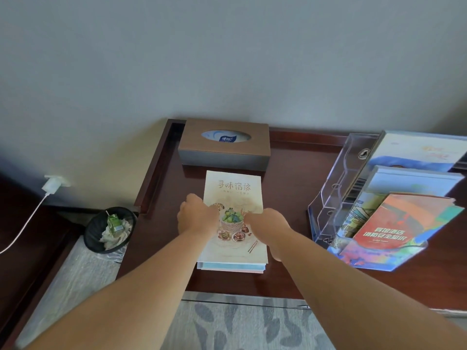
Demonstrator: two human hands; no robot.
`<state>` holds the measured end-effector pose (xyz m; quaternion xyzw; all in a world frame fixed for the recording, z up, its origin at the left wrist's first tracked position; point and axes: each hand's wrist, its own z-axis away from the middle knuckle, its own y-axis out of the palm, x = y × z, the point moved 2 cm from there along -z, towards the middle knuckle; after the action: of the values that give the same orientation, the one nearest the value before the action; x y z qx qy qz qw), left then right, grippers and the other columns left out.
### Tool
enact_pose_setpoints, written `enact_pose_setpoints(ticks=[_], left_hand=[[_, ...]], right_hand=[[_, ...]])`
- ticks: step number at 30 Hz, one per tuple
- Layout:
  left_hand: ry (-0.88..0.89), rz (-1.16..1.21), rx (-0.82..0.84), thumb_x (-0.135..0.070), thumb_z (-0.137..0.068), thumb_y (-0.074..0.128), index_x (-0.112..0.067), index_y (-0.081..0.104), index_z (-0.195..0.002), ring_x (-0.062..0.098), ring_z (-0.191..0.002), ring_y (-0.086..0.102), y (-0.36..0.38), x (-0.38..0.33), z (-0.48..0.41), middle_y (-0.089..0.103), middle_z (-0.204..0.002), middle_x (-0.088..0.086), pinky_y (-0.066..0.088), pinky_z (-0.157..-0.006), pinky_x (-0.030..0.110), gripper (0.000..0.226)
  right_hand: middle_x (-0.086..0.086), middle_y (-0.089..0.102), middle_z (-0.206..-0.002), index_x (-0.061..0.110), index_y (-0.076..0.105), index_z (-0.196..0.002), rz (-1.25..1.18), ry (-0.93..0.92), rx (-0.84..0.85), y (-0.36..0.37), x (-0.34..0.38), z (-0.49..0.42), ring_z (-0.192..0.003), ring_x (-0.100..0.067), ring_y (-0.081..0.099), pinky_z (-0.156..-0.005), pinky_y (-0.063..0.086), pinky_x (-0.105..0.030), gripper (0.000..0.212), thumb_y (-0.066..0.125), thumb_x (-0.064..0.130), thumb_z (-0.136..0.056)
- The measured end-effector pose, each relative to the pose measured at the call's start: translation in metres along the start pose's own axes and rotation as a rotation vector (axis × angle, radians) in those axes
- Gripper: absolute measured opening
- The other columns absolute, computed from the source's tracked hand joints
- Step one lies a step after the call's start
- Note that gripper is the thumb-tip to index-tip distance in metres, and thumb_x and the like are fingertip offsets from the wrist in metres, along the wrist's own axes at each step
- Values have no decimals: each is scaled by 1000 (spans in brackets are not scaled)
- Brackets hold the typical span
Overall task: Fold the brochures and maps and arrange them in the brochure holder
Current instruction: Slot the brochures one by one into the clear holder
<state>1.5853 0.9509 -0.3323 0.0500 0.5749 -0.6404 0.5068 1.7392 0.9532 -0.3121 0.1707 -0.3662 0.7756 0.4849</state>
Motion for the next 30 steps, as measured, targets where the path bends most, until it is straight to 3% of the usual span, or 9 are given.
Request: enact_pose_setpoints(ticks=[3, 6, 9, 10, 14, 18, 21, 25, 30], left_hand=[[-61, 315, 35, -11, -93, 55, -12, 43, -103, 17, -72, 60, -1, -10, 7, 60, -94, 7, 41, -49, 25, 16], [25, 469, 72, -9, -92, 53, -16, 51, -99, 17, -76, 64, -15, -27, 17, 64, -92, 3, 46, -52, 26, 10], [148, 617, 67, -11, -88, 54, -15, 63, -90, 18, -66, 72, -49, -59, 26, 73, -79, 1, 51, -44, 28, 10], [185, 674, 58, -11, -86, 55, -14, 64, -88, 19, -65, 73, -62, -72, 29, 74, -76, 0, 52, -43, 29, 10], [337, 885, 8, -17, -71, 59, -25, 66, -69, 30, -77, 70, -98, -137, 52, 74, -79, 4, 53, -65, 43, 10], [495, 913, 47, -18, -73, 58, -30, 67, -70, 25, -81, 73, -95, -208, 82, 76, -86, 1, 60, -69, 51, 16], [579, 930, 70, -18, -74, 58, -28, 66, -80, 27, -90, 72, -78, -257, 106, 75, -93, 3, 57, -81, 58, 14], [673, 897, 86, -18, -74, 56, -27, 62, -90, 21, -94, 70, -52, -313, 132, 73, -97, -3, 56, -86, 51, 19], [645, 803, 153, -14, -79, 56, -28, 62, -94, 18, -97, 68, -7, -327, 138, 72, -98, -8, 56, -82, 43, 22]], right_hand=[[-6, 70, -100, 12, 59, -99, -26, 9, 10, -3, -1, 4, -78, -16, 55, -64, 40, -30, 17, 50, 24, -90], [-1, 62, -100, 9, 56, -113, -30, -60, -26, -17, 10, 16, -76, -14, 54, -63, 43, -26, 23, 45, 22, -97], [-9, 63, -117, 7, 56, -125, -60, -286, -102, -41, 43, 37, -103, -28, 61, -82, 48, -32, 29, 42, 12, -100], [-8, 65, -116, 10, 58, -123, -136, -352, -115, -53, 57, 45, -102, -28, 63, -82, 51, -32, 27, 45, 14, -99], [8, 66, -92, 23, 60, -104, -145, -626, -250, -121, 106, 80, -79, -12, 64, -60, 54, -28, 20, 49, 10, -95], [6, 70, -88, 26, 62, -91, -142, -802, -332, -202, 128, 108, -77, -17, 68, -56, 54, -27, 18, 57, 10, -93], [2, 72, -92, 27, 63, -86, -159, -833, -362, -259, 125, 117, -88, -22, 70, -76, 60, -37, 19, 61, 10, -92], [6, 72, -91, 29, 61, -82, -152, -854, -439, -322, 121, 114, -90, -19, 69, -77, 59, -34, 21, 61, 12, -93], [-3, 72, -98, 23, 66, -87, -99, -778, -456, -361, 95, 90, -97, -29, 68, -89, 56, -52, 14, 60, 11, -92]])
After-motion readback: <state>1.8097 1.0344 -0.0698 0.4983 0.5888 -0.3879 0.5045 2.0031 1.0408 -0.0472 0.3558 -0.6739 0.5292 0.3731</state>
